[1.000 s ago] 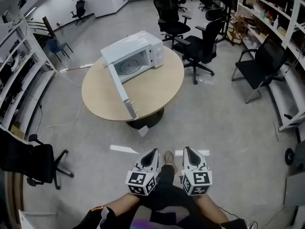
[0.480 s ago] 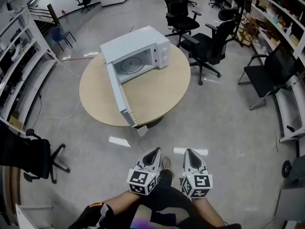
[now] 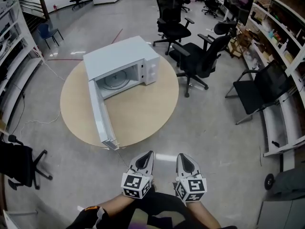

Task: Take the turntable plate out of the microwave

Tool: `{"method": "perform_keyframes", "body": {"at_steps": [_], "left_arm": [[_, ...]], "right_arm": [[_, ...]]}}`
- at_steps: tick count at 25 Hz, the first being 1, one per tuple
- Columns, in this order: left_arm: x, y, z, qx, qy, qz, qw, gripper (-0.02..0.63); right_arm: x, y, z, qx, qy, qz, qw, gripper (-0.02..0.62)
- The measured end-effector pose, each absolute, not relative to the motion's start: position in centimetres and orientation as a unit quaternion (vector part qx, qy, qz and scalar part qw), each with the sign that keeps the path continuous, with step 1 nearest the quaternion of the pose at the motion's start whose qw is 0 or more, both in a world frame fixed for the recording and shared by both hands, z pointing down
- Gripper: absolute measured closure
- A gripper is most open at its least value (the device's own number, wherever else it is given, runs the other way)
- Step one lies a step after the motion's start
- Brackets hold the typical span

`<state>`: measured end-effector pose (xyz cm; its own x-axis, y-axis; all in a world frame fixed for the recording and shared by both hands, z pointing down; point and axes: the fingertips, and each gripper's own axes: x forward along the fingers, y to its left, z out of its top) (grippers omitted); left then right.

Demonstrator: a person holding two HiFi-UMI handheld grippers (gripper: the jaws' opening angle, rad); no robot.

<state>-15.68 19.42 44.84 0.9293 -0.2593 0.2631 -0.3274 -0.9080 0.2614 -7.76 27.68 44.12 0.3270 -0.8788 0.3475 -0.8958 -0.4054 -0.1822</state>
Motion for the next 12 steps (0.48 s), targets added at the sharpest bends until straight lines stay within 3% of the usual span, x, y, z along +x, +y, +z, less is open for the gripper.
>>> {"method": "perform_keyframes", "body": {"at_steps": [12], "left_arm": [[-11.2,13.8,43.3,0.971,-0.169,0.082,0.147,0.56]], "right_arm": [[-2.8,22.1,42.7,0.805,-0.563,0.181,0.05,0.578]]}}
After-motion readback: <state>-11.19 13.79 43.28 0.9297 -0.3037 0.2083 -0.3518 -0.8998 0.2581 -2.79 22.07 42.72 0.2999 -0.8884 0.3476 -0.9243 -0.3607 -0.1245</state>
